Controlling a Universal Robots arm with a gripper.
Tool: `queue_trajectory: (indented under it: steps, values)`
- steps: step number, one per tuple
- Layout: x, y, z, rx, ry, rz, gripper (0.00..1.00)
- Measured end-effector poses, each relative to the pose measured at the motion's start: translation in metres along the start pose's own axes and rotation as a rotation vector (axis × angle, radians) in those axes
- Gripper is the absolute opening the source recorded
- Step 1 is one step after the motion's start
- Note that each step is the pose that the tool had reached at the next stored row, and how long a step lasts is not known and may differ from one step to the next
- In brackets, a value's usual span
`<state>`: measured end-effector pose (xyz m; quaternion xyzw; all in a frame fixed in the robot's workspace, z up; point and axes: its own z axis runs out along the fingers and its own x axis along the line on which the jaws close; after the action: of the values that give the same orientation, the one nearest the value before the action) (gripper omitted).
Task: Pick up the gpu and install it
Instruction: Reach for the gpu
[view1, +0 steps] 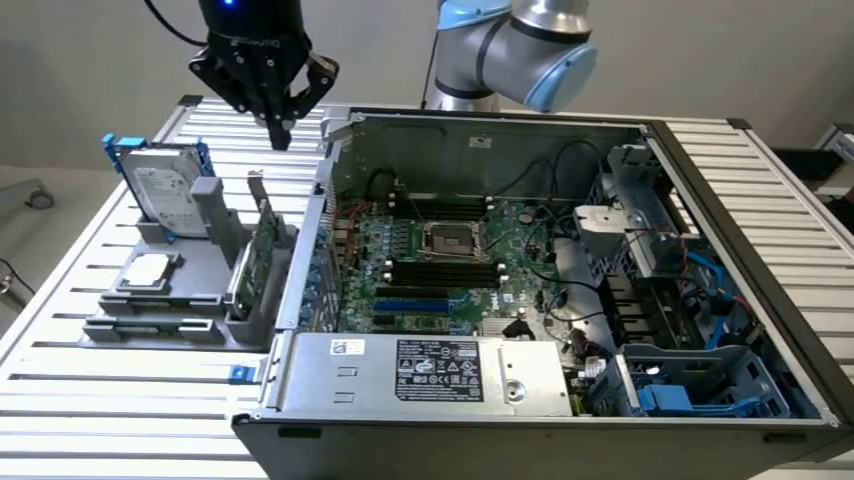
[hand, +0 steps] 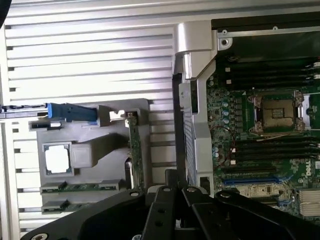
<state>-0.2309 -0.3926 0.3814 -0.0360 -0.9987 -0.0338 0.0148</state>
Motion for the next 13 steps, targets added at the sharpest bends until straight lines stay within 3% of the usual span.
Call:
queue_trajectory:
  steps: [4,11,13]
  values:
    - [0.010,-0.0009,0.0024,0.0096,0.0022,-0.005,0.11]
    - [0.017,-0.0016,0.0050,0.0272,0.0139,-0.024,0.11]
    - [0.021,-0.0021,0.0063,0.0291,0.0149,-0.026,0.11]
